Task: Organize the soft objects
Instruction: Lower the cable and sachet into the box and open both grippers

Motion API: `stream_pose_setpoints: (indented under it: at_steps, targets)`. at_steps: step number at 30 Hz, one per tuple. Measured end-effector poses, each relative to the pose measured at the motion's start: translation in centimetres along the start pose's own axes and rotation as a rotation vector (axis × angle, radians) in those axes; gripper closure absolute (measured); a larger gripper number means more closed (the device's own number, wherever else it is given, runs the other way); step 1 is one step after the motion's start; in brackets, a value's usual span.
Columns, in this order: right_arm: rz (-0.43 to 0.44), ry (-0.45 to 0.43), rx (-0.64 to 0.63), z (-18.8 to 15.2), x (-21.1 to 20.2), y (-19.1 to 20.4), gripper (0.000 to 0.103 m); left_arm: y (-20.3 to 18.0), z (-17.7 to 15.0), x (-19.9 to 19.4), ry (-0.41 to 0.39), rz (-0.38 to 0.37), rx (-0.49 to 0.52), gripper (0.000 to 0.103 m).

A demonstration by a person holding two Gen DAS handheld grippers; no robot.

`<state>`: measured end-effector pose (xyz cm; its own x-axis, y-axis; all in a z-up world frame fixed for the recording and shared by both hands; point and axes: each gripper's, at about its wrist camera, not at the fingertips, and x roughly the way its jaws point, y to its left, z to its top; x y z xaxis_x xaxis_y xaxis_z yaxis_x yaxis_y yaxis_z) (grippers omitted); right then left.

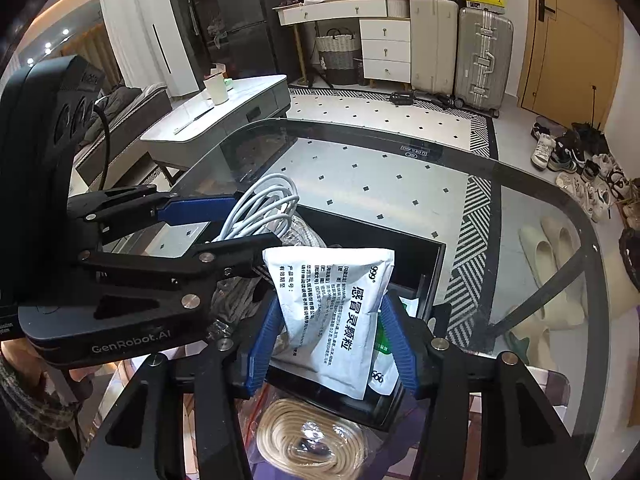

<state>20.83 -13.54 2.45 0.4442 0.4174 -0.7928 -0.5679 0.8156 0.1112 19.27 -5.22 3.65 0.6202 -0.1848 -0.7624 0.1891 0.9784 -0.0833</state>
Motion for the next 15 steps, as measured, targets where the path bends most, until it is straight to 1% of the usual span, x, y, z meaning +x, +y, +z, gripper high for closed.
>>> stream_pose_setpoints:
  at_steps: [2, 5, 6, 8, 13, 15]
  targets:
    - [0.003, -0.009, 0.009, -0.1, -0.5, 0.0, 0.038, 0.0, -0.1, -0.3, -0.002, 0.005, 0.003, 0.049]
    - [0.005, -0.028, 0.019, -0.1, -1.3, -0.2, 0.033, 0.0, -0.2, -0.8, -0.003, 0.007, 0.008, 0.045]
    - [0.003, -0.030, 0.019, -0.1, -1.6, -0.2, 0.033, -0.1, -0.3, -1.0, -0.004, 0.006, 0.008, 0.038]
    - [0.001, -0.035, 0.022, -0.1, -2.1, -0.3, 0.028, 0.0, -0.5, -1.5, -0.012, 0.008, 0.008, 0.030]
    - [-0.009, -0.052, 0.026, -0.6, -3.5, -0.4, 0.020, -0.3, -1.0, -2.6, -0.022, 0.008, 0.020, 0.028]
    - [-0.012, -0.054, 0.024, -0.9, -3.9, -0.3, 0.016, -0.5, -1.2, -3.0, -0.029, 0.017, 0.029, 0.020]
